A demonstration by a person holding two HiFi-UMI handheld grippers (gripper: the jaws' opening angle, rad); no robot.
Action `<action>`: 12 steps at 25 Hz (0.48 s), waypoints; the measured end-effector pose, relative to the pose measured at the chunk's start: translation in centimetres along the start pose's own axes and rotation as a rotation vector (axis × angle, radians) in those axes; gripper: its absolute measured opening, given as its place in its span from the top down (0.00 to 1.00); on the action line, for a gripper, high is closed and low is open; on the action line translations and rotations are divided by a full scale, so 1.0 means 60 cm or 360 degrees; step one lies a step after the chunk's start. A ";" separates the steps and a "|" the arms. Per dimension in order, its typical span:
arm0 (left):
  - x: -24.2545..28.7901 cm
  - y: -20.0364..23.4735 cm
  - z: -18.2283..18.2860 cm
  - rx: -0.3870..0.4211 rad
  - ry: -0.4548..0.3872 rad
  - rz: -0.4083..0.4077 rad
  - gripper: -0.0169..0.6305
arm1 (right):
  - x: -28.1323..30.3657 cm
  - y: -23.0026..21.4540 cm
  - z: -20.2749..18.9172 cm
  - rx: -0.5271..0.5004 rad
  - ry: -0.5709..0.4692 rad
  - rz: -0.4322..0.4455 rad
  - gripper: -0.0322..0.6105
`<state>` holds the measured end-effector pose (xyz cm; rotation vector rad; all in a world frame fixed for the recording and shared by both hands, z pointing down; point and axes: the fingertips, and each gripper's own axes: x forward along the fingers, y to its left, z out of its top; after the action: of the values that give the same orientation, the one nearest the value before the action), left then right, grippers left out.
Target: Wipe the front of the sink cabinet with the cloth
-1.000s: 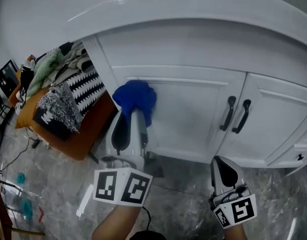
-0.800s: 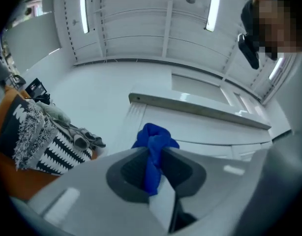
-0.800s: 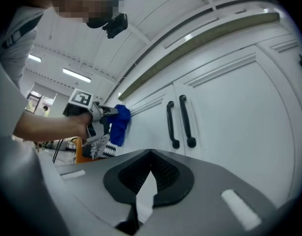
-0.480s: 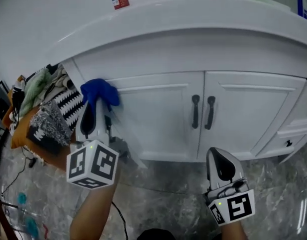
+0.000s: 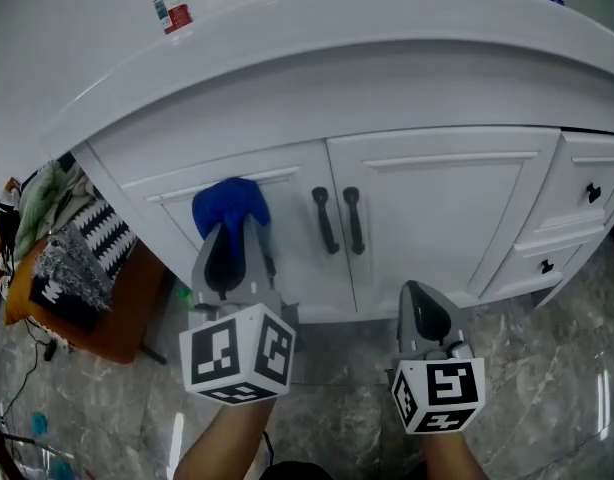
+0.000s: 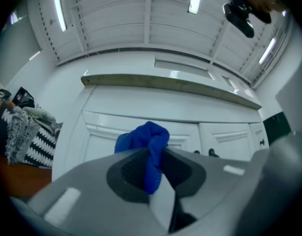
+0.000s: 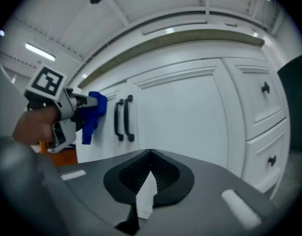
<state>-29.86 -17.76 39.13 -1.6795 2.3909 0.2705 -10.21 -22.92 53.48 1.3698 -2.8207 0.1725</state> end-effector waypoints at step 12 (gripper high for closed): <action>0.013 -0.162 0.032 -0.0127 -0.0008 -0.0262 0.86 | -0.010 -0.053 -0.012 0.0047 0.0057 -0.0190 0.95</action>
<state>-20.84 -21.19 36.74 -1.8955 2.2489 0.3463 -7.38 -24.34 54.46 1.5196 -2.7085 0.2362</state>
